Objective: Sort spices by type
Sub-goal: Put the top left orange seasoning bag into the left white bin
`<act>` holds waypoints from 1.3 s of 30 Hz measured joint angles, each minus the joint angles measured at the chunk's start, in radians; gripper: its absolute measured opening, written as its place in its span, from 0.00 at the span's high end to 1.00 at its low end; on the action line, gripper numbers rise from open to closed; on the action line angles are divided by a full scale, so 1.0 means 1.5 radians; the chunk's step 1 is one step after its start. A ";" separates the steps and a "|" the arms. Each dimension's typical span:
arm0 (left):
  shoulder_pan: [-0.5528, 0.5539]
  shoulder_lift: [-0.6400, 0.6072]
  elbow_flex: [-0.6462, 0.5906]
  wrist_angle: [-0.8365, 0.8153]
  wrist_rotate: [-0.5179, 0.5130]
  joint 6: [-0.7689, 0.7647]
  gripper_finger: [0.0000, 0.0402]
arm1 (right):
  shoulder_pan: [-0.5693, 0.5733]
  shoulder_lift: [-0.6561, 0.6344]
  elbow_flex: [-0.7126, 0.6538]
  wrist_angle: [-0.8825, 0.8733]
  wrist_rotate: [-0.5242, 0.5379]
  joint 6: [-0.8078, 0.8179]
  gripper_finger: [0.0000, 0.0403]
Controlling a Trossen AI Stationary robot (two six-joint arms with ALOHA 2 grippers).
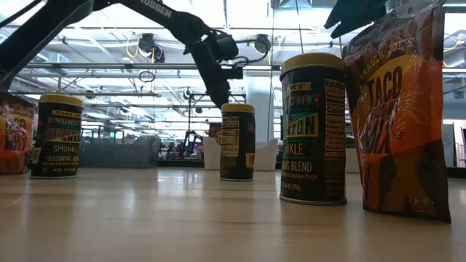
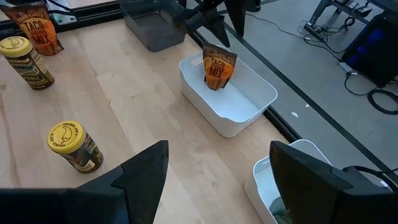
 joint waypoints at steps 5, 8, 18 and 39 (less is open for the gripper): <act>-0.014 -0.062 0.000 -0.026 0.024 -0.034 0.57 | 0.000 0.000 0.000 0.003 0.000 -0.012 0.35; -0.033 -0.114 0.001 -0.080 0.088 -0.075 0.57 | 0.000 0.000 0.000 0.022 0.000 -0.023 0.35; -0.214 -0.289 -0.010 -0.378 0.056 -0.289 0.57 | 0.000 0.001 0.000 0.139 -0.108 -0.117 0.35; -0.424 -0.600 -0.475 -0.483 -0.035 -1.051 0.57 | -0.027 0.154 0.000 0.340 -0.259 -0.176 0.35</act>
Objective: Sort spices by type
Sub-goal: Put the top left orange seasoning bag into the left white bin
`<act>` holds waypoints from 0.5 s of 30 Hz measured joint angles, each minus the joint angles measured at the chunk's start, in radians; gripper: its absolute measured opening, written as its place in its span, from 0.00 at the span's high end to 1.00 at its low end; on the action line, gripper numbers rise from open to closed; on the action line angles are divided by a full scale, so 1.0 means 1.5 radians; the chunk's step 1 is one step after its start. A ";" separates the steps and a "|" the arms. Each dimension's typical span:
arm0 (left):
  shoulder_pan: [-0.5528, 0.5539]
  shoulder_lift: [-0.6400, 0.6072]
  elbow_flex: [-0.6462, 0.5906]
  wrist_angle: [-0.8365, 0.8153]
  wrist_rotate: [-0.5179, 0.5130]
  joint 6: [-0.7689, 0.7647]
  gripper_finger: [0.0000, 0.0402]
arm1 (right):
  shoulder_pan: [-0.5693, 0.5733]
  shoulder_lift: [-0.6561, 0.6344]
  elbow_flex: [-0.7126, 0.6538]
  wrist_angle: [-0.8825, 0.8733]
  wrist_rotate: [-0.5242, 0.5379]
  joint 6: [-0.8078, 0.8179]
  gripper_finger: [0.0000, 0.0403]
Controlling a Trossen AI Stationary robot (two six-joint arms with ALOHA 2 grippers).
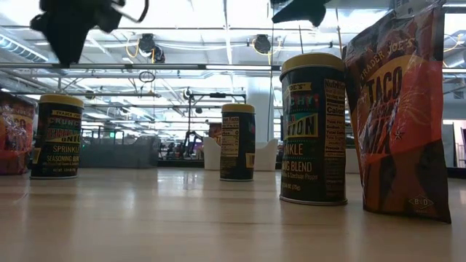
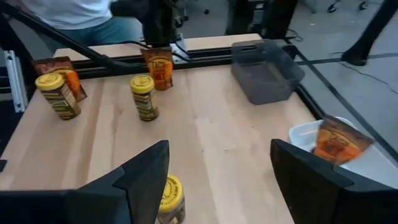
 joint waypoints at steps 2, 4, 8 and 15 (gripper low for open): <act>-0.007 -0.006 -0.026 -0.002 0.000 -0.014 0.57 | -0.006 0.012 0.000 0.017 -0.015 0.000 0.35; -0.015 -0.006 -0.044 -0.003 0.002 -0.028 0.57 | -0.010 0.019 0.000 0.017 -0.022 0.000 0.35; -0.028 -0.006 -0.069 -0.009 0.016 -0.049 0.57 | -0.012 0.027 0.000 0.018 -0.023 0.004 0.35; -0.043 -0.006 -0.093 -0.033 0.024 -0.076 0.57 | -0.015 0.027 0.000 0.020 -0.022 0.021 0.35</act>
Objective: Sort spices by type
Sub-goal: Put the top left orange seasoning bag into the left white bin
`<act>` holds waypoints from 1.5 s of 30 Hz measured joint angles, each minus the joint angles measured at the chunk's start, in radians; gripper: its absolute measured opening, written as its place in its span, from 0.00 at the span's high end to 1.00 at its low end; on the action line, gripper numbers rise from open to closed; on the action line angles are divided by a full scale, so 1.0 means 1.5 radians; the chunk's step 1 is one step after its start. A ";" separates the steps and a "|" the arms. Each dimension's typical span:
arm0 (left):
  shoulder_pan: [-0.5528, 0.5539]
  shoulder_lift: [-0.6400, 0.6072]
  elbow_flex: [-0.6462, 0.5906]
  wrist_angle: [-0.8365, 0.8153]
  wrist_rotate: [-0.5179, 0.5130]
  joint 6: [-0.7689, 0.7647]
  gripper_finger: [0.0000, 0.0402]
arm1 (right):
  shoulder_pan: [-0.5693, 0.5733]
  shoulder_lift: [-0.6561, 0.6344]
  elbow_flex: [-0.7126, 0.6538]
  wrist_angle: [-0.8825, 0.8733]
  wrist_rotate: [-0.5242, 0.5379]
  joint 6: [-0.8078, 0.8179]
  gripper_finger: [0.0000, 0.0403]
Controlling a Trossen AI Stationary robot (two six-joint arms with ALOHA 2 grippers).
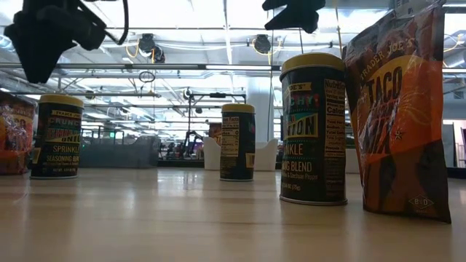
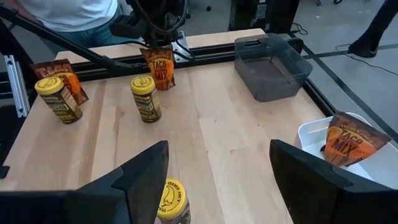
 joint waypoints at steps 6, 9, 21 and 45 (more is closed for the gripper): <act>0.000 -0.003 -0.022 -0.001 0.006 -0.002 0.57 | 0.000 0.000 0.000 0.000 0.000 0.002 0.35; 0.000 -0.004 -0.044 -0.002 0.019 -0.002 0.57 | -0.001 0.000 0.000 0.000 0.000 0.002 0.35; 0.000 -0.003 -0.096 0.043 0.024 0.011 0.57 | -0.001 -0.001 0.000 -0.001 0.001 -0.003 0.35; 0.000 -0.003 -0.154 0.115 0.019 0.029 0.61 | -0.001 -0.001 0.000 -0.007 0.001 -0.003 0.35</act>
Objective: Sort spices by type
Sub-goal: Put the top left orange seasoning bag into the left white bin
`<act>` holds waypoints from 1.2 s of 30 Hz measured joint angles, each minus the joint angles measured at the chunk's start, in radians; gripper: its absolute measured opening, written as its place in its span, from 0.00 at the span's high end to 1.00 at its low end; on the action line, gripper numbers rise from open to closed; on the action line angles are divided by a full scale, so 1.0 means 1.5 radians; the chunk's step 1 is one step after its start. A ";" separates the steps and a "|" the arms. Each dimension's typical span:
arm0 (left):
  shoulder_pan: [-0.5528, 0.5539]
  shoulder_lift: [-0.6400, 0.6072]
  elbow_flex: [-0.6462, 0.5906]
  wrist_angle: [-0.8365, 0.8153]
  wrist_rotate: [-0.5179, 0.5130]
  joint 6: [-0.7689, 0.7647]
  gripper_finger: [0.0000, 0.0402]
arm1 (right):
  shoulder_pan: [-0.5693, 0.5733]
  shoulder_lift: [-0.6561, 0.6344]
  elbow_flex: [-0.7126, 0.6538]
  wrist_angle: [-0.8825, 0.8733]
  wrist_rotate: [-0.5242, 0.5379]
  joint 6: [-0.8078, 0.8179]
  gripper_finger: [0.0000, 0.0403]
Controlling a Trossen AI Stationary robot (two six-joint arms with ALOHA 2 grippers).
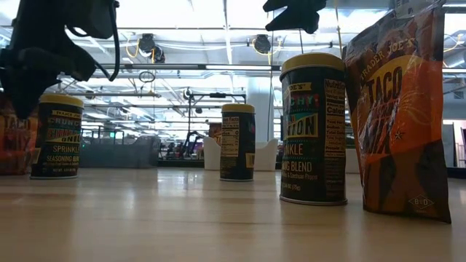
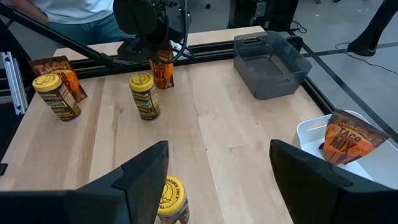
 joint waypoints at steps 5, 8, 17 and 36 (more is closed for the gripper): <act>0.000 0.000 0.000 0.000 0.002 0.005 0.73 | 0.000 0.000 0.000 -0.001 0.000 0.000 0.35; 0.000 0.000 0.000 0.000 0.006 0.018 0.83 | 0.000 0.000 0.000 -0.003 0.000 0.000 0.35; 0.000 0.000 0.003 -0.001 0.022 0.058 0.99 | 0.000 0.000 0.000 -0.004 0.000 0.000 0.35; 0.170 0.007 0.258 -0.004 -0.068 0.286 1.00 | -0.014 0.000 0.000 -0.005 0.001 -0.007 0.35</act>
